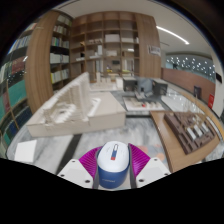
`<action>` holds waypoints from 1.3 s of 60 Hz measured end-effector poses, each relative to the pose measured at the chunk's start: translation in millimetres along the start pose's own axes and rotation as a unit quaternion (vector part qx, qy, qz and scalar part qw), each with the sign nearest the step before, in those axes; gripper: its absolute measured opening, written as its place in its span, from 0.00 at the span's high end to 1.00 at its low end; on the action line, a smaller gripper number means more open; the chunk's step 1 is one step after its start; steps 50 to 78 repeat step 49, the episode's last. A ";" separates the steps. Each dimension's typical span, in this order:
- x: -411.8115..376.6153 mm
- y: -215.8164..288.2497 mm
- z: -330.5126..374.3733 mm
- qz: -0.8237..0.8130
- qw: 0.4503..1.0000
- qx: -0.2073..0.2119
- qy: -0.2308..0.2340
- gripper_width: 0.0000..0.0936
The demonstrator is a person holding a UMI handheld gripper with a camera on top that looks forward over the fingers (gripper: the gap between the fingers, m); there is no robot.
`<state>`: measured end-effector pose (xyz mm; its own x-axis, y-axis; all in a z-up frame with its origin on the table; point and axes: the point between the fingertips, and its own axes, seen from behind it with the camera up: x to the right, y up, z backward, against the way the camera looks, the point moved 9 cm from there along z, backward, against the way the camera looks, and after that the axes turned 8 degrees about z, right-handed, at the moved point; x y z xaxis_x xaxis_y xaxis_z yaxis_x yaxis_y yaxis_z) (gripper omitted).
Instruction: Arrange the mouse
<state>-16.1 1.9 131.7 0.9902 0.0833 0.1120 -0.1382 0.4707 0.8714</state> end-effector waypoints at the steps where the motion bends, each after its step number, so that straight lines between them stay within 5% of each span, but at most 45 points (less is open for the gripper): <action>1: 7.8 -10.0 -2.9 -0.003 1.000 -0.009 -0.003 0.56; 9: 36.7 -70.1 -25.3 -0.018 0.998 -0.057 -0.003 0.56; 22: 40.6 -84.2 -43.0 -0.010 0.997 -0.075 -0.001 0.56; 26: 43.2 -82.4 -44.0 0.003 0.996 -0.084 -0.001 0.45; 27: 43.9 -82.2 -44.1 0.003 0.996 -0.089 -0.001 0.35; 29: 45.5 -82.2 -43.4 0.002 0.995 -0.096 -0.001 0.39; 35: 51.9 -83.2 -26.4 -0.011 0.994 -0.104 -0.010 0.04; 38: 52.1 -84.1 -10.0 -0.006 0.995 -0.097 -0.013 0.13; 49: 50.1 -108.2 69.9 -0.018 0.998 -0.067 -0.006 0.11; 78: 50.1 -108.2 69.9 -0.018 0.998 -0.067 -0.006 0.11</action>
